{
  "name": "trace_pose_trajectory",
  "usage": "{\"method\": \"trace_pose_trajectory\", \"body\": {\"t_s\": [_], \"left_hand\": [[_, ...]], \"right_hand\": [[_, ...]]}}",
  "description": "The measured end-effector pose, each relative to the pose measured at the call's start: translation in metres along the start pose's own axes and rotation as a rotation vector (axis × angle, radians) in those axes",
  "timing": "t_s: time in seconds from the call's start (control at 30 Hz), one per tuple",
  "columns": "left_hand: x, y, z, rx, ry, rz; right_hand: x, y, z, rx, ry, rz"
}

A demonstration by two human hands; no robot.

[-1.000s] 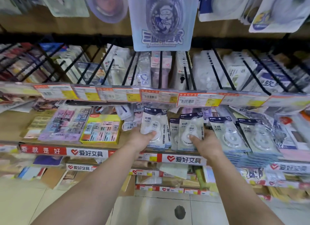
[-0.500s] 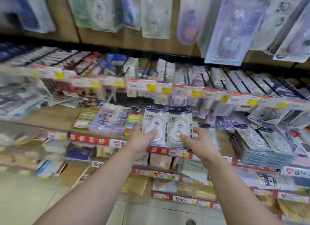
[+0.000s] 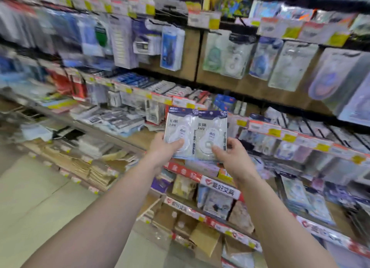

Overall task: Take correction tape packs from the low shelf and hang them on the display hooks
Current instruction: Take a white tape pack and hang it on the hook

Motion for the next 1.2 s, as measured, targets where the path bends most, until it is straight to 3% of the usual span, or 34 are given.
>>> {"method": "trace_pose_trajectory", "body": {"t_s": [0.43,0.8,1.2], "left_hand": [[0.025,0.071,0.034,-0.166,-0.038,-0.056],[-0.013,0.095,0.104,-0.263,0.0,-0.174],[-0.065,0.12,0.159,-0.381,-0.089,-0.356]], "right_hand": [[-0.011,-0.084,0.021,0.182,0.029,0.009],[0.015,-0.112,0.093,0.262,0.111,0.033],[0.054,-0.13,0.152,0.367,0.186,0.062]]}}
Point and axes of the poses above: each hand's wrist, its own z-axis towards the middle knuckle, its own x-axis out of the back of the hand, y = z × x, the point moved 4 cm from there along z, towards the middle knuckle, and after that the axes turned 5 degrees about -x, right-handed, at the moved point
